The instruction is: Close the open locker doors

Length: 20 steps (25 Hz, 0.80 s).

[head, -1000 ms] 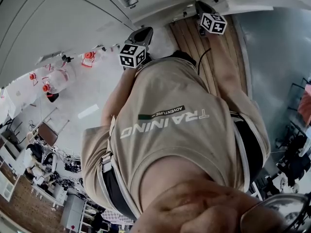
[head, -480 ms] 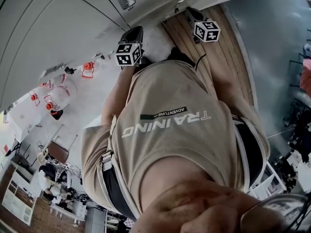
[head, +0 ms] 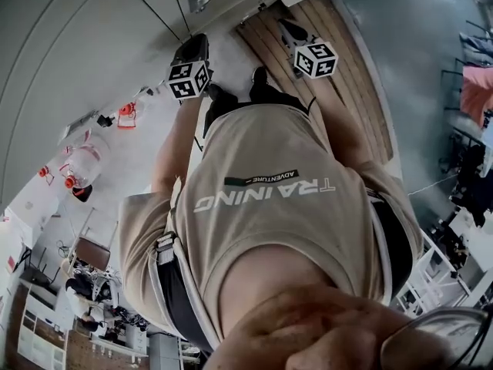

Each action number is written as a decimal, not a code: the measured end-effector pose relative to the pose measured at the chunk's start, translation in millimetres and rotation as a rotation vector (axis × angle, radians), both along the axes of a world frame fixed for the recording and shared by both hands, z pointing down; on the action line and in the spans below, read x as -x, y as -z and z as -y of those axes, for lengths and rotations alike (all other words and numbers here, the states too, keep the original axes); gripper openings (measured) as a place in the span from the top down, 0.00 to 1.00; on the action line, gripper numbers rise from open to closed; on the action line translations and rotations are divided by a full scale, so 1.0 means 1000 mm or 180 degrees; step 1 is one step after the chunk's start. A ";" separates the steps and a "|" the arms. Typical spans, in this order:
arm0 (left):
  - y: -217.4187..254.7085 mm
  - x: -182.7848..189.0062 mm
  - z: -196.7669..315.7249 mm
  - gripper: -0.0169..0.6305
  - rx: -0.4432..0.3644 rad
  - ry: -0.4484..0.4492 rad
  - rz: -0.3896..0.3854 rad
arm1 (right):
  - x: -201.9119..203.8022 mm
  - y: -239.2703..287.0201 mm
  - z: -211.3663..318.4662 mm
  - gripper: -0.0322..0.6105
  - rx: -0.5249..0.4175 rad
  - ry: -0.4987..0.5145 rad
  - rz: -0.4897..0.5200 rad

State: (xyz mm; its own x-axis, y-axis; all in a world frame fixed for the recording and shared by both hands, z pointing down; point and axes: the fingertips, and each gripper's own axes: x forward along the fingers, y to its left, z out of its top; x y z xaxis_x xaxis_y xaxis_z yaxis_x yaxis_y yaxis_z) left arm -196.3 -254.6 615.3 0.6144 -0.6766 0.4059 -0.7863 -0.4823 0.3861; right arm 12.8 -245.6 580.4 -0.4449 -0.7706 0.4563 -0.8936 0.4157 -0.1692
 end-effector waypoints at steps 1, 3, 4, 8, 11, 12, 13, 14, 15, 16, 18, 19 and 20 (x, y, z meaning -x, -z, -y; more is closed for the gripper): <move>-0.001 0.001 0.001 0.97 -0.0001 0.0023 0.0006 | 0.007 0.002 0.000 0.93 -0.0014 0.0050 0.0017; -0.002 0.002 0.003 0.97 -0.0014 0.0079 0.0032 | 0.021 0.007 -0.001 0.93 -0.0047 0.0173 0.0058; -0.003 0.002 0.003 0.97 -0.0019 0.0114 0.0049 | 0.028 0.010 -0.001 0.93 -0.0068 0.0244 0.0083; -0.002 0.001 0.003 0.97 -0.0009 0.0251 0.0112 | 0.053 0.025 -0.009 0.93 -0.0166 0.0558 0.0174; 0.002 -0.005 -0.004 0.97 -0.0018 0.0320 0.0172 | 0.066 0.033 -0.019 0.93 -0.0250 0.0810 0.0206; 0.003 -0.008 -0.007 0.97 -0.0019 0.0356 0.0180 | 0.068 0.035 -0.022 0.93 -0.0281 0.0893 0.0210; 0.004 -0.011 -0.011 0.97 -0.0020 0.0398 0.0184 | 0.070 0.037 -0.026 0.93 -0.0307 0.0973 0.0210; 0.007 -0.014 -0.017 0.97 -0.0023 0.0442 0.0189 | 0.070 0.040 -0.030 0.93 -0.0323 0.1044 0.0206; 0.010 -0.017 -0.023 0.97 -0.0027 0.0486 0.0196 | 0.070 0.043 -0.034 0.93 -0.0334 0.1109 0.0201; 0.013 -0.020 -0.030 0.97 -0.0030 0.0525 0.0205 | 0.070 0.046 -0.039 0.93 -0.0348 0.1172 0.0195; 0.020 -0.028 -0.042 0.97 -0.0041 0.0578 0.0237 | 0.069 0.054 -0.049 0.93 -0.0397 0.1301 0.0165; 0.022 -0.033 -0.048 0.97 -0.0049 0.0596 0.0259 | 0.068 0.057 -0.054 0.93 -0.0428 0.1359 0.0132; 0.024 -0.038 -0.053 0.97 -0.0062 0.0617 0.0278 | 0.066 0.060 -0.059 0.93 -0.0458 0.1410 0.0088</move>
State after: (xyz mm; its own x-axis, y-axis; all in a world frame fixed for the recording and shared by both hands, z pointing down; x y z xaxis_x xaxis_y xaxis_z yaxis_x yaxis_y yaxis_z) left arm -158.7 -201.2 591.7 0.4350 -0.7869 0.4376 -0.8951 -0.3254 0.3047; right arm -53.2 -186.9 520.9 -0.7558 -0.5583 0.3421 -0.6207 0.7772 -0.1032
